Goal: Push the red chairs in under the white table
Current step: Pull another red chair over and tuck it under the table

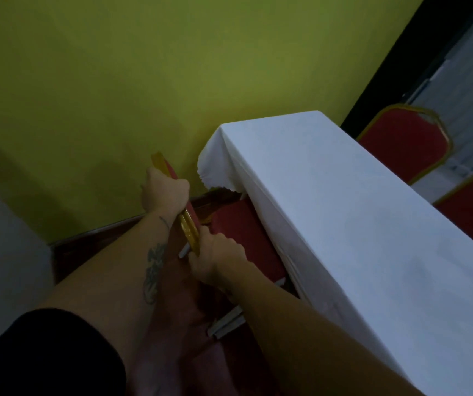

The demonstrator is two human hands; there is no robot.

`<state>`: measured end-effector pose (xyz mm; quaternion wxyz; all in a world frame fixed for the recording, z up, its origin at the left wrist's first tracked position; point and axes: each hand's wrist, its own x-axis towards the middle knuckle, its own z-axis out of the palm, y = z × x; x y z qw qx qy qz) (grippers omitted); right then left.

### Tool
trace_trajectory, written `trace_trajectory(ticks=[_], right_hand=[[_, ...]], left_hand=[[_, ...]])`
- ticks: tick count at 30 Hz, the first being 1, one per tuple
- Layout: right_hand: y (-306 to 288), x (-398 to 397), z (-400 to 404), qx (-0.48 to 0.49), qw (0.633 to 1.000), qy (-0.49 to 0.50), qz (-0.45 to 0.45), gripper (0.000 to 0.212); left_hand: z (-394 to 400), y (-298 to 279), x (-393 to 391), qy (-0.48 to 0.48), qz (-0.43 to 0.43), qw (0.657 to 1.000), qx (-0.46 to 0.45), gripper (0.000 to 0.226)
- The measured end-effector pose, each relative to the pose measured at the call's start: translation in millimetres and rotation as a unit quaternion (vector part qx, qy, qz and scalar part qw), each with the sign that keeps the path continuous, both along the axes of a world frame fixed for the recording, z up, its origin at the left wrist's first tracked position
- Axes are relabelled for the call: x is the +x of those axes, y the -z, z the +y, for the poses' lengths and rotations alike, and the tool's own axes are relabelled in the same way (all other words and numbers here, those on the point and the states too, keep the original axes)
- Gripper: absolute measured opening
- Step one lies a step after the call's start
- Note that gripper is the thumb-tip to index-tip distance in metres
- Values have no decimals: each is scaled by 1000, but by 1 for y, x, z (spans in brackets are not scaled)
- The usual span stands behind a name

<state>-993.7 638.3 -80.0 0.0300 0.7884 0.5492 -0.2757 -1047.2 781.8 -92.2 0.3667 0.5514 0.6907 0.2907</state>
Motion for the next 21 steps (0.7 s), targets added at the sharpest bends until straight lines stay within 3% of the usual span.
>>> trace_trajectory(ticks=[5,10,12,19,21], right_hand=[[-2,-4,-18,-34,999,22,20,72],[-11,13,-79,-154,984,-28,-80,67],[-11,20,-97,-185,980,-13,-77,59],[-3,29,-111,-107,991,-48,-59,24],[-1,34,-108,-109,992,-44,-43,29]], left_hand=[[-7,-9,-1,9,51,998,24,45],[-46,5,-11,86,-14,996,15,90],[-68,13,-11,107,-46,993,-23,98],[-97,14,6,91,-2,992,-82,102],[-90,14,10,94,-3,992,-82,102]])
